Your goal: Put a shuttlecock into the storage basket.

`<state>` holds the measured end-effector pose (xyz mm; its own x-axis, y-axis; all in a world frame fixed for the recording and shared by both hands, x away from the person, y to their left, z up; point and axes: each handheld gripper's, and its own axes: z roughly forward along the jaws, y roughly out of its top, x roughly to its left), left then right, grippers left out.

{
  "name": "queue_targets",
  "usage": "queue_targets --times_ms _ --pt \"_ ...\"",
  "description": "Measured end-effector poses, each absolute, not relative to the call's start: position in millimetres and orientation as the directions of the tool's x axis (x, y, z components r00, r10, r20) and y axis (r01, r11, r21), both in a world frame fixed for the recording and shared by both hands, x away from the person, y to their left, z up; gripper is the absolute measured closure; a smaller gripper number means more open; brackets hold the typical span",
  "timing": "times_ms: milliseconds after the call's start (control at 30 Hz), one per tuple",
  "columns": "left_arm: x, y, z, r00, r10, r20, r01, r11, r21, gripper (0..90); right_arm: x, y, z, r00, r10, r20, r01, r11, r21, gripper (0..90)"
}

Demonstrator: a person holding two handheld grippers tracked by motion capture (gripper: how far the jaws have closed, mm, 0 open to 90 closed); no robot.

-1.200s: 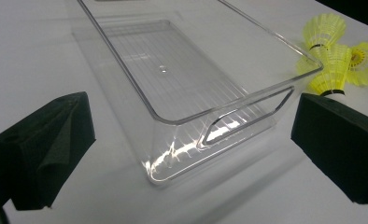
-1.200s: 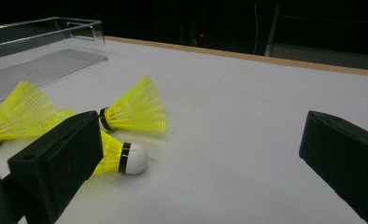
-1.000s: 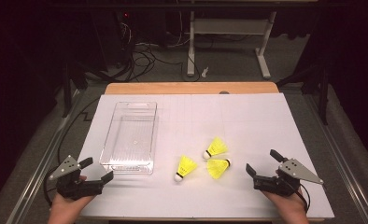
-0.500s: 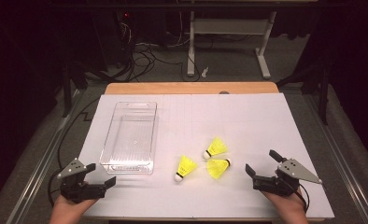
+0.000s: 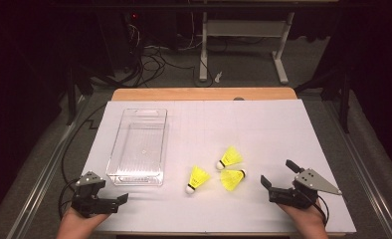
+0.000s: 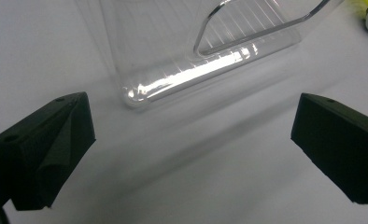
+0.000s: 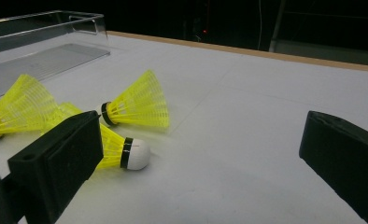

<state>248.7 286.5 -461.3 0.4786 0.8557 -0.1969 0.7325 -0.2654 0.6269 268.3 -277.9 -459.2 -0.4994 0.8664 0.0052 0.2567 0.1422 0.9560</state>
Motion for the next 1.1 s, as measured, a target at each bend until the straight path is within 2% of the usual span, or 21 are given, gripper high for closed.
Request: queue_targets --times_ms 400,667,733,1100 --pt "252.9 280.3 -455.6 0.458 0.872 -0.172 0.771 -0.293 0.566 0.6 267.3 -276.5 -458.4 -0.507 0.862 0.018 0.257 0.131 0.957 0.5" --pt "258.5 285.4 -448.1 0.450 0.869 -0.205 0.830 -0.322 0.456 0.6 264.7 -278.0 -457.1 -0.514 0.858 0.015 0.248 0.132 0.960 0.5" --pt "262.2 289.3 -446.3 0.429 0.870 -0.243 0.852 -0.300 0.430 0.6 264.9 -278.4 -456.8 -0.515 0.857 0.013 0.246 0.134 0.960 0.5" --pt "273.7 283.6 -442.1 0.447 0.860 -0.245 0.883 -0.381 0.274 0.5 265.1 -274.9 -457.5 -0.521 0.853 0.011 0.252 0.142 0.957 0.5"
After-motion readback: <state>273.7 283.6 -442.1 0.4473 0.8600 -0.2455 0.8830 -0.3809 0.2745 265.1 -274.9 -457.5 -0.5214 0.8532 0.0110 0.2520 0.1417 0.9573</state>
